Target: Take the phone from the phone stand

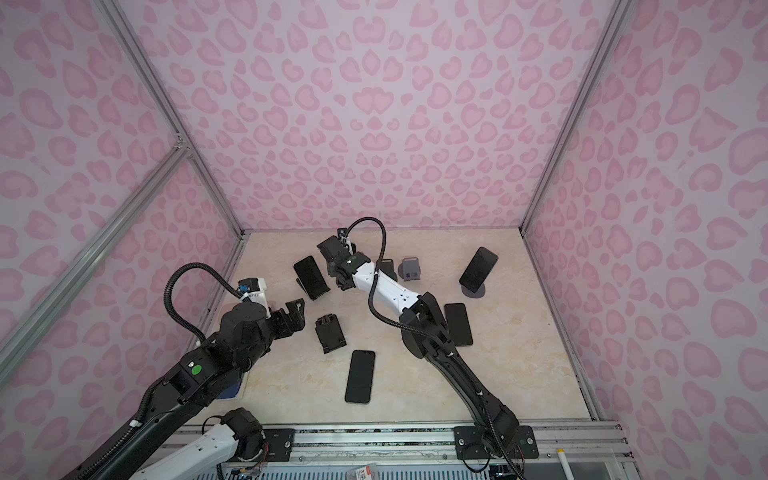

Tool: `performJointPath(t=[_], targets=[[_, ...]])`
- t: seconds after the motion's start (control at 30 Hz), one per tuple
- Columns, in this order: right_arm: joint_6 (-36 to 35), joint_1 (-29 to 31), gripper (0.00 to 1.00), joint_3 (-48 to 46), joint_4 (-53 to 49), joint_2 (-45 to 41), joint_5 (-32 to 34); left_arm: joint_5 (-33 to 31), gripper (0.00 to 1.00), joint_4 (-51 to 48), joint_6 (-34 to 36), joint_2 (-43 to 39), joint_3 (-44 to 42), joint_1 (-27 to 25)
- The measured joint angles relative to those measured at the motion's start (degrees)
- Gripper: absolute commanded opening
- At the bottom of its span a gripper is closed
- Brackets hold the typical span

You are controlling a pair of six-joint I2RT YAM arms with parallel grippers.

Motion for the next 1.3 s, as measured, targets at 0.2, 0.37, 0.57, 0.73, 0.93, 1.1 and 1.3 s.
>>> performJointPath(t=[0.2, 0.37, 0.57, 0.73, 0.93, 1.1, 1.3], targets=[[-1.4, 0.1, 0.74, -1.8, 1.6, -1.7, -0.1, 0.0, 0.95, 0.2, 0.0, 0.0, 0.0, 0.0], [-2.1, 0.1, 0.72, -2.5, 2.5, -2.1, -0.5, 0.0, 0.95, 0.5, 0.0, 0.0, 0.0, 0.0], [-2.7, 0.7, 0.7, -9.3, 4.0, -6.9, -0.3, 0.0, 0.95, 1.1, 0.1, -0.2, 0.0, 0.0], [-3.2, 1.3, 0.7, -16.0, 8.0, -13.4, 0.0, 0.0, 0.95, 1.2, 0.5, -0.3, 0.0, 0.0], [-3.8, 1.4, 0.7, -22.9, 11.0, -19.0, 0.1, 0.4, 0.95, 1.6, 0.6, -0.4, 0.0, 0.0], [-4.2, 1.9, 0.69, -30.8, 12.2, -25.8, 0.2, 1.2, 0.95, 2.5, 0.5, -0.3, -0.4, 0.0], [-4.4, 2.6, 0.69, -44.1, 14.5, -36.8, 0.5, 5.6, 0.95, 5.6, 0.4, -0.4, -2.1, 0.0]])
